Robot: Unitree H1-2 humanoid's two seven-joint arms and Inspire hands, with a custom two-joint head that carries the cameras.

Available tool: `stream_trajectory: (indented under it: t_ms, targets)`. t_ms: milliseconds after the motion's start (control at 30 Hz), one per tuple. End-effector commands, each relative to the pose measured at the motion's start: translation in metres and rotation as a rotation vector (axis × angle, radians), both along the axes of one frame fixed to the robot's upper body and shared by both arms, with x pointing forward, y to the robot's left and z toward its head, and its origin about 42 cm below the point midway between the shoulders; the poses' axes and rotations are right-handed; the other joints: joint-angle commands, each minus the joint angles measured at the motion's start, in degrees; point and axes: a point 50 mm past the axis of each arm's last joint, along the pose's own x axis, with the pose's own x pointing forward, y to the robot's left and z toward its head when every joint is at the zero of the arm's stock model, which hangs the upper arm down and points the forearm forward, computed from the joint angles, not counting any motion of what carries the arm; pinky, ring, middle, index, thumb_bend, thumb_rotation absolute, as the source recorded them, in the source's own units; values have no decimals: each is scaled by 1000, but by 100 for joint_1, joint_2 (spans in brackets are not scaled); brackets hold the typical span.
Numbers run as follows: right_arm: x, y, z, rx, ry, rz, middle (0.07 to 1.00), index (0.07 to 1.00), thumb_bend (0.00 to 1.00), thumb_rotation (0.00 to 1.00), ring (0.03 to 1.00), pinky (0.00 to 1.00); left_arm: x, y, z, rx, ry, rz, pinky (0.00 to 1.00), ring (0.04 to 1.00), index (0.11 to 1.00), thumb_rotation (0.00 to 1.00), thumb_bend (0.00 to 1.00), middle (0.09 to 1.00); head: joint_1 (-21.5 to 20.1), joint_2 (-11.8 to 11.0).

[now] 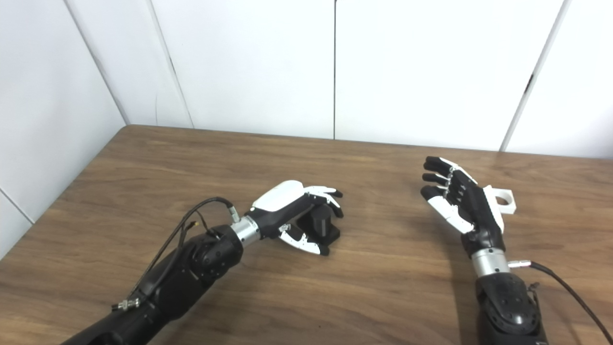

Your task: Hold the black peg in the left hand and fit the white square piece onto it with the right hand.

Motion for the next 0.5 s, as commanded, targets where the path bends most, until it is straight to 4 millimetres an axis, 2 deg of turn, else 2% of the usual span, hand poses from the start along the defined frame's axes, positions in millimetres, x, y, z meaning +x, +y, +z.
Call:
stream_trajectory:
  t_ms: [0,133,333,467]
  targets:
    - [7,3,12,7,-56,14,793,775,791,606,750,658,-5,30,-30,159,136,56,728,890,661,225,548,881,6,0]
    - [7,4,13,12,-54,15,792,774,800,604,749,662,-5,31,-29,163,137,50,719,885,659,280,543,877,5,5]
    - [7,4,12,11,-59,13,795,779,795,610,748,654,-3,31,-25,183,146,43,734,888,663,234,523,881,21,5]
    - [8,5,12,11,-60,8,791,775,797,604,746,652,-2,33,-20,209,155,25,730,887,663,273,513,881,23,-1]
